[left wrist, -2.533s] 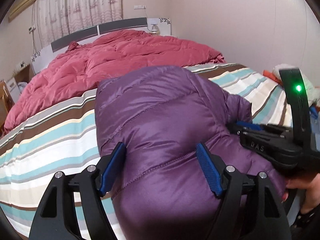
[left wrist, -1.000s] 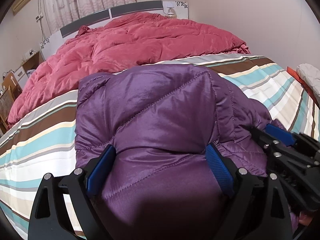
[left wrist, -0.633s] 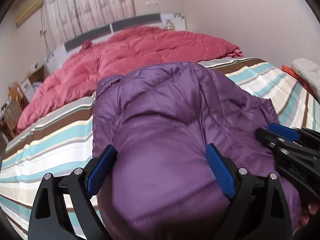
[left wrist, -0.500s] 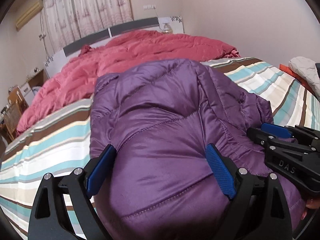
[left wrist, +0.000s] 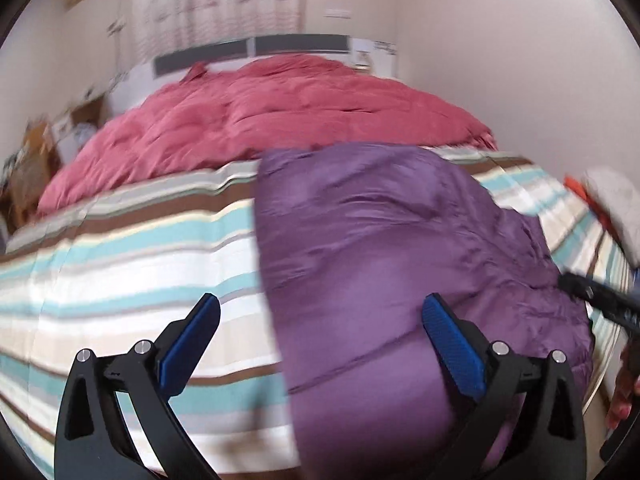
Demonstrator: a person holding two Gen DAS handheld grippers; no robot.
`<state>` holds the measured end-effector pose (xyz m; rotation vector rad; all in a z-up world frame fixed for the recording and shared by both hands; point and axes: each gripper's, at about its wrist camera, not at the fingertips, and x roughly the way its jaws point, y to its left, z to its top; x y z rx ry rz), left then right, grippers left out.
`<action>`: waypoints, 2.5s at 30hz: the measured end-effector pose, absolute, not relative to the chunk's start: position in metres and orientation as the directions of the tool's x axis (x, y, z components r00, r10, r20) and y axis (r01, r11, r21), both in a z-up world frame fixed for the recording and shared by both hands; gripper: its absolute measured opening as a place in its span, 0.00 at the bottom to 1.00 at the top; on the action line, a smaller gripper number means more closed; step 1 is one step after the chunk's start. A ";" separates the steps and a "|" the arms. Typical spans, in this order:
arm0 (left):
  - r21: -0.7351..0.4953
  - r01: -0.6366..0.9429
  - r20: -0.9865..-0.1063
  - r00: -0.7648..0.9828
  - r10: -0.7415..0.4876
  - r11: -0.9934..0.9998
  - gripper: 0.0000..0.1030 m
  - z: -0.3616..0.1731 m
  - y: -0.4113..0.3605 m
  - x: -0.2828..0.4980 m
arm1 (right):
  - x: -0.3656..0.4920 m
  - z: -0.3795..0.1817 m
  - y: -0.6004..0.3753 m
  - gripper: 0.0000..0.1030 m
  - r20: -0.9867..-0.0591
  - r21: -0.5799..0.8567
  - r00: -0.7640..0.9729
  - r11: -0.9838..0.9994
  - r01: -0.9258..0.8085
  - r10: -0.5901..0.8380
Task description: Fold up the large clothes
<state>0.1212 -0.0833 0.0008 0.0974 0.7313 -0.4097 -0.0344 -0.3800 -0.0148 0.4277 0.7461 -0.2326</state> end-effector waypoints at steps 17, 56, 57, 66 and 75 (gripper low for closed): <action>-0.236 0.514 -0.783 0.403 -0.475 0.825 0.98 -0.023 -0.086 0.144 | -0.005 -0.054 -0.403 0.65 -0.769 0.451 0.617 0.826 0.338 0.168; -0.179 0.581 -0.731 0.461 -0.503 0.794 0.49 -0.005 -0.099 0.113 | 0.006 -0.040 -0.394 0.23 -0.649 0.543 0.715 0.817 0.195 0.261; -0.169 0.584 -0.726 0.471 -0.501 0.794 0.48 -0.002 -0.099 0.112 | 0.005 -0.038 -0.393 0.23 -0.644 0.544 0.719 0.818 0.190 0.261; -0.140 0.594 -0.699 0.507 -0.504 0.792 0.45 0.014 -0.093 0.103 | -0.001 -0.027 -0.387 0.22 -0.606 0.558 0.750 0.813 0.164 0.265; -0.145 0.578 -0.649 0.557 -0.519 0.803 0.45 0.032 -0.071 0.098 | 0.003 -0.006 -0.375 0.22 -0.556 0.568 0.783 0.815 0.113 0.279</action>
